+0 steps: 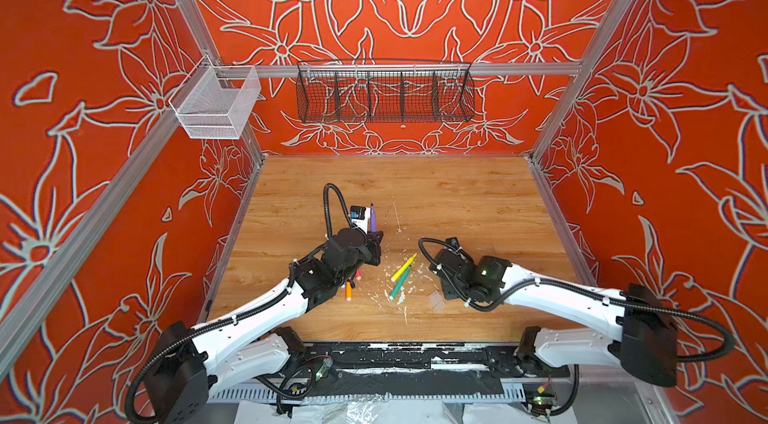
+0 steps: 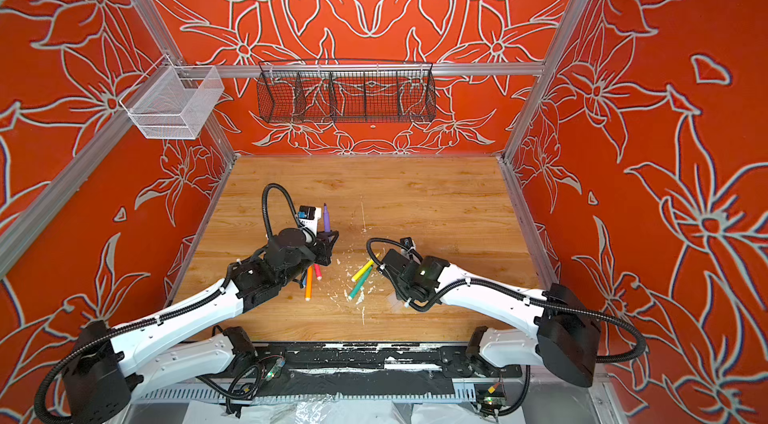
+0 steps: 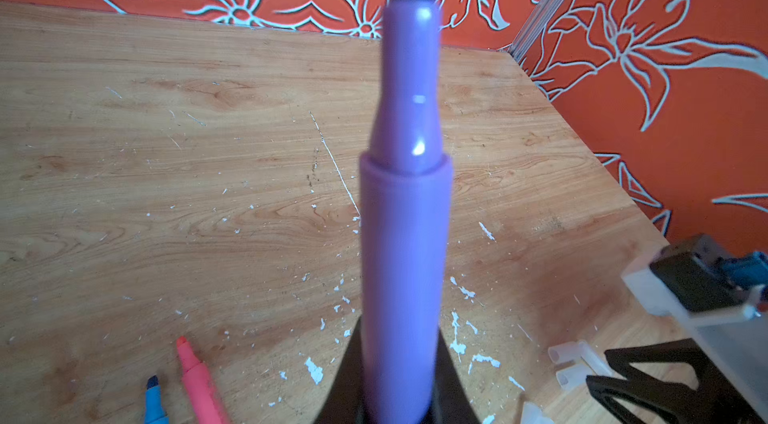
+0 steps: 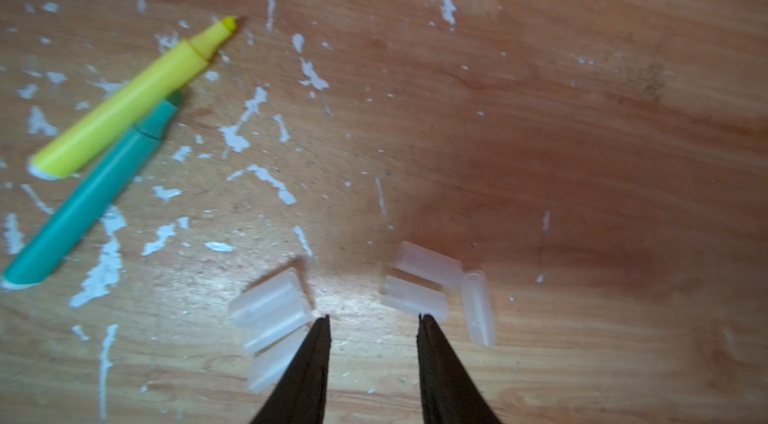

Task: Insert the pens into the pen caps
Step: 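Move the right gripper back over the translucent pen caps, then lower the right gripper and grasp a translucent pen cap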

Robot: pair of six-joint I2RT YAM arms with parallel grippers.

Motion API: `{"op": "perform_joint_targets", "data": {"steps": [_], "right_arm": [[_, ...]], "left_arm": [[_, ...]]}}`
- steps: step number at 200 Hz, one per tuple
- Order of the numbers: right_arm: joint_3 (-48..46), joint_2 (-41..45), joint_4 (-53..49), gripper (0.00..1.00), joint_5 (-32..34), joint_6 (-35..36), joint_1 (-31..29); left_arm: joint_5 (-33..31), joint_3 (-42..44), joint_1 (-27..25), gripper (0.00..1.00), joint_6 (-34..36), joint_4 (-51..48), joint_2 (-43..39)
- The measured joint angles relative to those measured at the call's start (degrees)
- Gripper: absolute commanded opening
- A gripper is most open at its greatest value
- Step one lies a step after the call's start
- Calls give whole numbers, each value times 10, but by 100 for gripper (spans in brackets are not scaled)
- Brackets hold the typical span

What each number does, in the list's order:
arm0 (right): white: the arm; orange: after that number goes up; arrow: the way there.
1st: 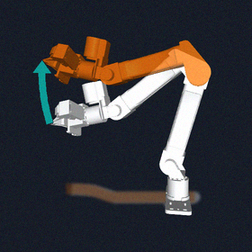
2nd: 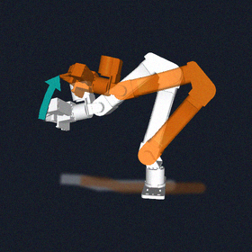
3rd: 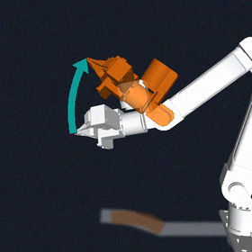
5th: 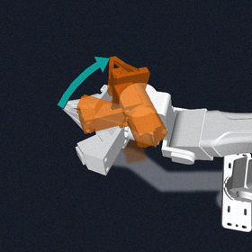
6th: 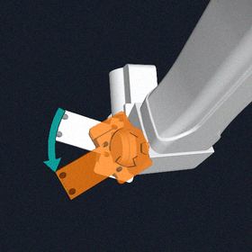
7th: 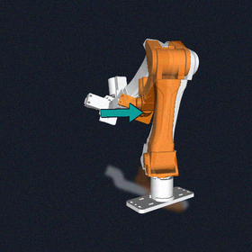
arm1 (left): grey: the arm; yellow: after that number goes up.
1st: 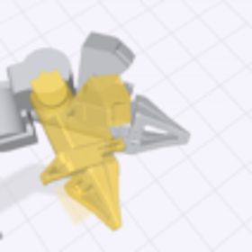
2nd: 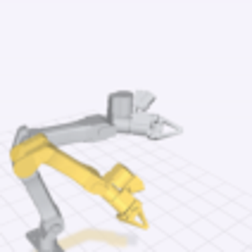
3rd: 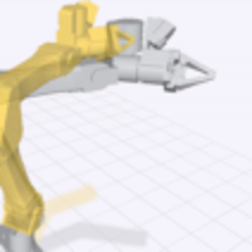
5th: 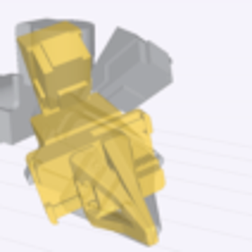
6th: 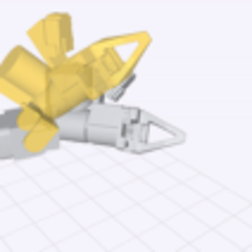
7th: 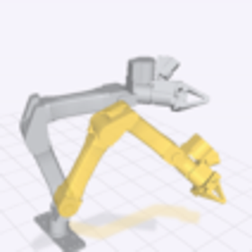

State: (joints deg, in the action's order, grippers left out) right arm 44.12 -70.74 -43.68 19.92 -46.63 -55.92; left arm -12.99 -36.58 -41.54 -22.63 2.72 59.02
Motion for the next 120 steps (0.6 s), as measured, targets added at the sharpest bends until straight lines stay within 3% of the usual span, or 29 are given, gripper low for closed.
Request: {"op": "perform_joint_targets", "data": {"steps": [68,120], "right_arm": [[-76,68,-32,32,17,-36,79],[-89,55,-7,35,-27,-24,100]], "left_arm": [[0,0,0,0,-4,-2,0],[0,0,0,0,-5,-3,0]]}}
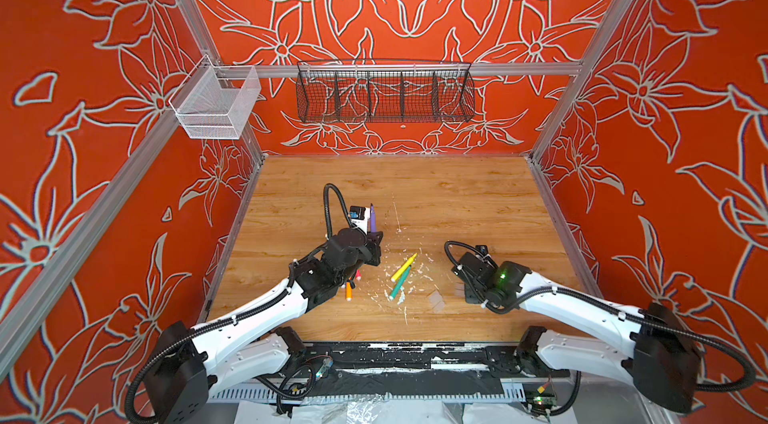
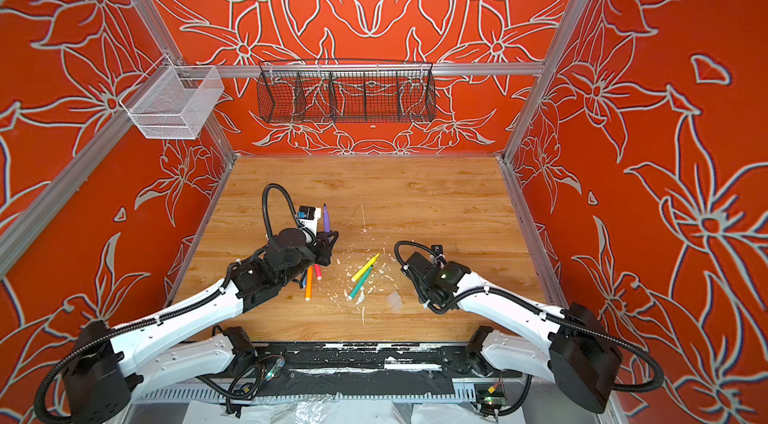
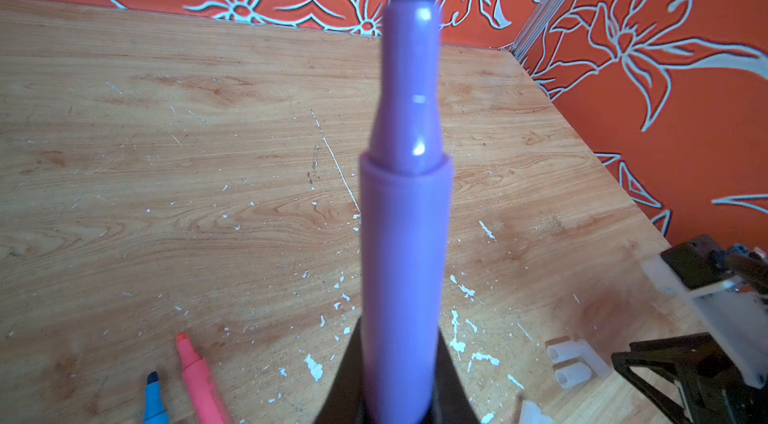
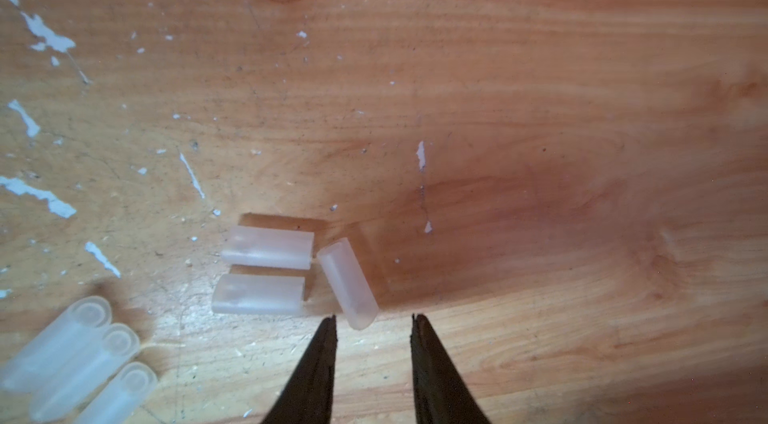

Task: Insert the pens into the pen caps
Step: 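Lower the right gripper and grasp a translucent pen cap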

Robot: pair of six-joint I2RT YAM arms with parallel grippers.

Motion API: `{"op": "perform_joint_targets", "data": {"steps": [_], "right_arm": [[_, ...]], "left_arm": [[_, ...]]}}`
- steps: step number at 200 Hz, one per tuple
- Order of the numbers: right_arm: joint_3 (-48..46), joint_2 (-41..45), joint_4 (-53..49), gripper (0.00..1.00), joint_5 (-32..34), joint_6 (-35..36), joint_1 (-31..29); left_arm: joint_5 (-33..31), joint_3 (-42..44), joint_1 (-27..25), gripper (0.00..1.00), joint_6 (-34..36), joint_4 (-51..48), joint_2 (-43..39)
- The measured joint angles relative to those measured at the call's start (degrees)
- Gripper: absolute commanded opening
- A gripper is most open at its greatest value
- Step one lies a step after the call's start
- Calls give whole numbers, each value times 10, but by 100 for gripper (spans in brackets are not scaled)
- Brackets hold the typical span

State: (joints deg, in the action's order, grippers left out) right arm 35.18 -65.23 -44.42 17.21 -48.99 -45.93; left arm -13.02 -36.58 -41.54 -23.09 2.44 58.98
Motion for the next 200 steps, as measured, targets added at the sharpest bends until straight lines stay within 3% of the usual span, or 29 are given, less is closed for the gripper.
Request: {"op": "perform_joint_targets", "data": {"steps": [121,143,165,200], "right_arm": [[4,-100,63,35,-25,33,30],[10,-110,66,32,-25,36,32],[15,-118,73,21,-25,37,33],[15,-120,76,19,-27,39,36]], "left_arm": [[9,0,0,0,0,-5,-7],[10,0,0,0,0,-5,-10],[11,0,0,0,0,-6,-11],[11,0,0,0,-1,-7,-11]]}}
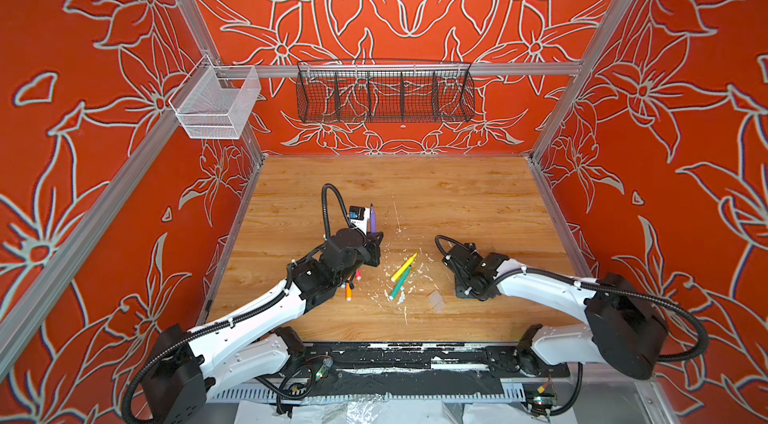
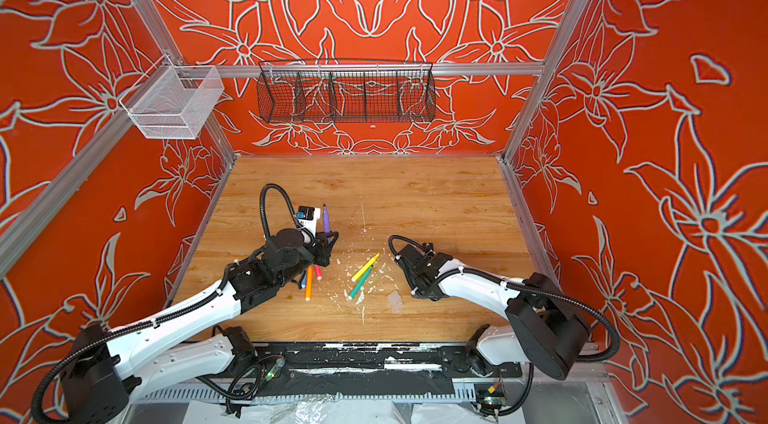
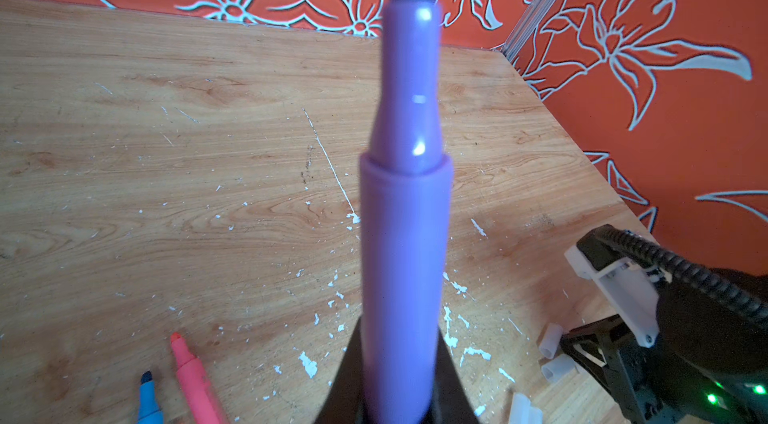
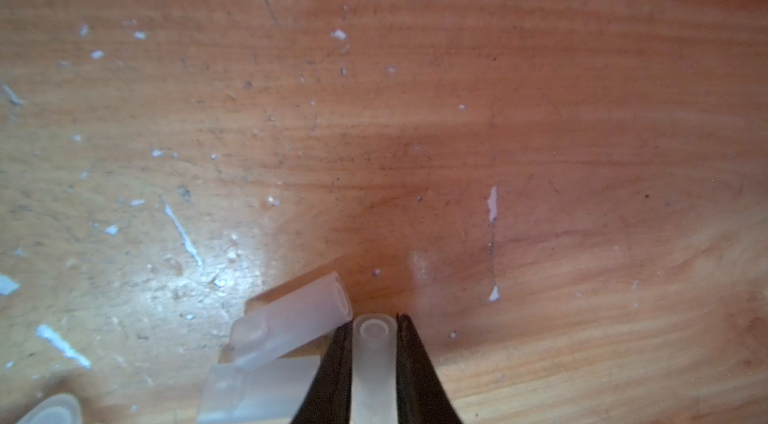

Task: Insert the pens into the pen caps
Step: 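Lower the right gripper and grasp a translucent pen cap, then lift the pen cap with the right gripper toward the purple highlighter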

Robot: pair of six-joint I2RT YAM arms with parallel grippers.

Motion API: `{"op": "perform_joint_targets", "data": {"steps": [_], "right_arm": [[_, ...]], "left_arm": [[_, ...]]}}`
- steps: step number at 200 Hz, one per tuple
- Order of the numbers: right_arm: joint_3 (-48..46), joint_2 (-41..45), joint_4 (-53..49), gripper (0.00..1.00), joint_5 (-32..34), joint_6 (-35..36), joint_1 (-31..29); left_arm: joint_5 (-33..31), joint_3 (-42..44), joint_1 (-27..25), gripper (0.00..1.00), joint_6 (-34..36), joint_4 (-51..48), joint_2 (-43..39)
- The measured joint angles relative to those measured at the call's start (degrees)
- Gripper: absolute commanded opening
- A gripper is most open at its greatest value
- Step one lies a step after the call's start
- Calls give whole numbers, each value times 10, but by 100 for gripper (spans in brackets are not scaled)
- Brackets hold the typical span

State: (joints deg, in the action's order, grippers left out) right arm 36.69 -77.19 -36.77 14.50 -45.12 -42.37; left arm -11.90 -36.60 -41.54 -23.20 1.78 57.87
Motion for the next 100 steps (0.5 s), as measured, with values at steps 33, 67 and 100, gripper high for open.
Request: {"op": "perform_joint_targets", "data": {"steps": [33,67,100], "right_arm": [[-1,2,0,21,0,-1,0],[-5,7,2,20,-2,-3,0],[-7,10,3,15,-4,-5,0]], "left_arm": [[0,0,0,0,0,0,0],[0,0,0,0,0,0,0],[0,0,0,0,0,0,0]]}}
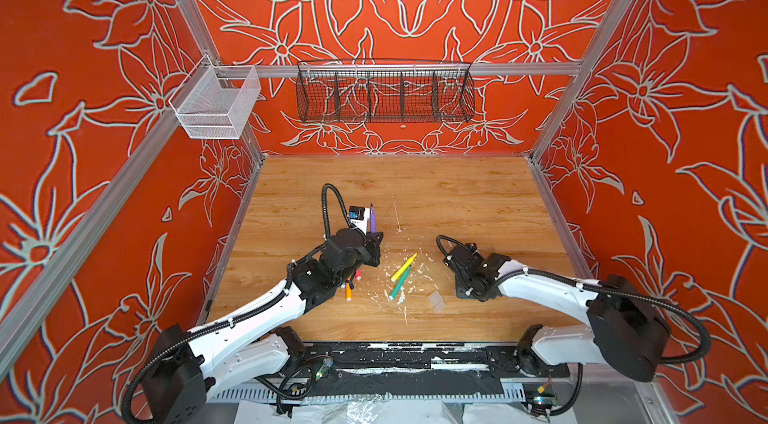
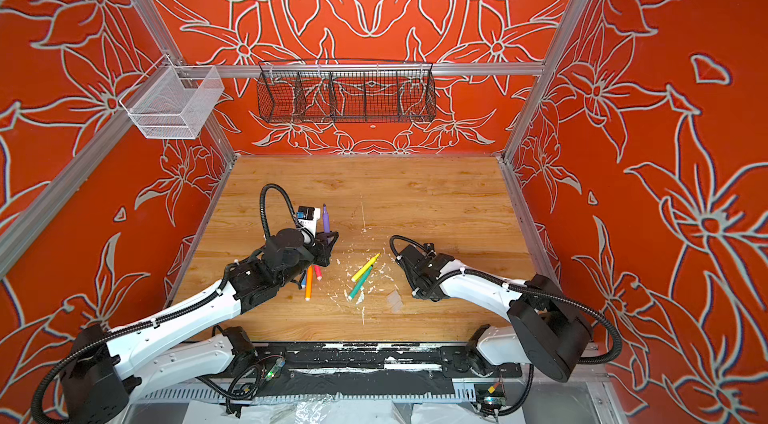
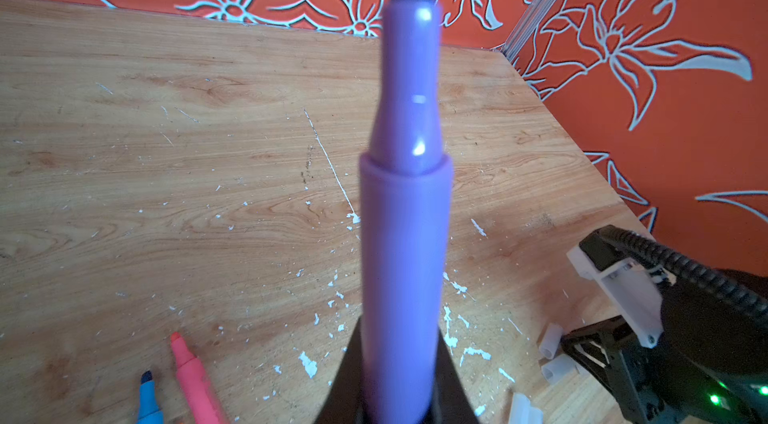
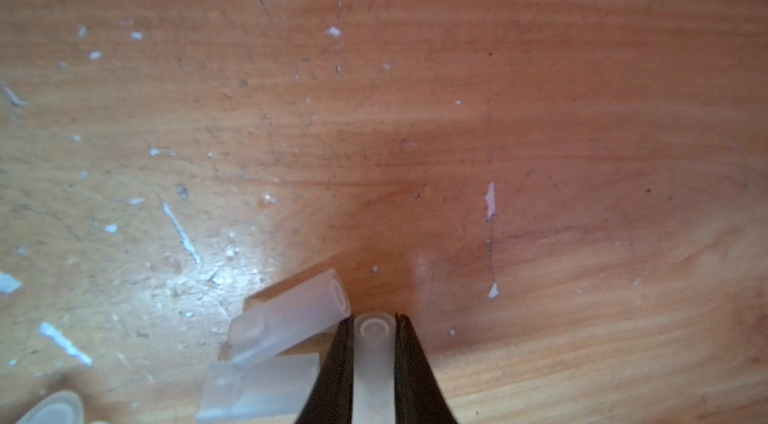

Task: Insert the pens into the pen caps
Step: 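Lift the pen cap with the right gripper toward the purple highlighter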

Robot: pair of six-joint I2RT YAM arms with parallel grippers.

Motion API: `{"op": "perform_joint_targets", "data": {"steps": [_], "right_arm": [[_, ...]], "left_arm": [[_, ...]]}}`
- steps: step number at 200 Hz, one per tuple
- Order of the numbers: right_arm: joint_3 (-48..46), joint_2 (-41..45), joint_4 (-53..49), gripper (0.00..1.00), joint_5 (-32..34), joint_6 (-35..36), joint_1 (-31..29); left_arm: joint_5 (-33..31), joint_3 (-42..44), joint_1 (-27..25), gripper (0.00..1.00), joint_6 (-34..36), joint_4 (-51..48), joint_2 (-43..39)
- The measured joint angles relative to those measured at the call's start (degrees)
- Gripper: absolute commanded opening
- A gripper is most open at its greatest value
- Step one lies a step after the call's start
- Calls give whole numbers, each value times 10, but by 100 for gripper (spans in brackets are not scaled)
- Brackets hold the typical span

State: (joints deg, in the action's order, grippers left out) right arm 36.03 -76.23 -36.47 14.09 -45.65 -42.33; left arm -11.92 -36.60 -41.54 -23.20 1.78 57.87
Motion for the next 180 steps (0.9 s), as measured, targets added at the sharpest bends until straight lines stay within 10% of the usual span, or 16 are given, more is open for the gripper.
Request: {"op": "perform_joint_targets", "data": {"steps": [132,180], "right_arm": [[30,189,5,15,14,7,0],[43,215,101,15,-12,18,-1]], "left_arm": [[121,-135,-5,0,-53,-124,127],[93,-166,-126,0,-33,-204,209]]}}
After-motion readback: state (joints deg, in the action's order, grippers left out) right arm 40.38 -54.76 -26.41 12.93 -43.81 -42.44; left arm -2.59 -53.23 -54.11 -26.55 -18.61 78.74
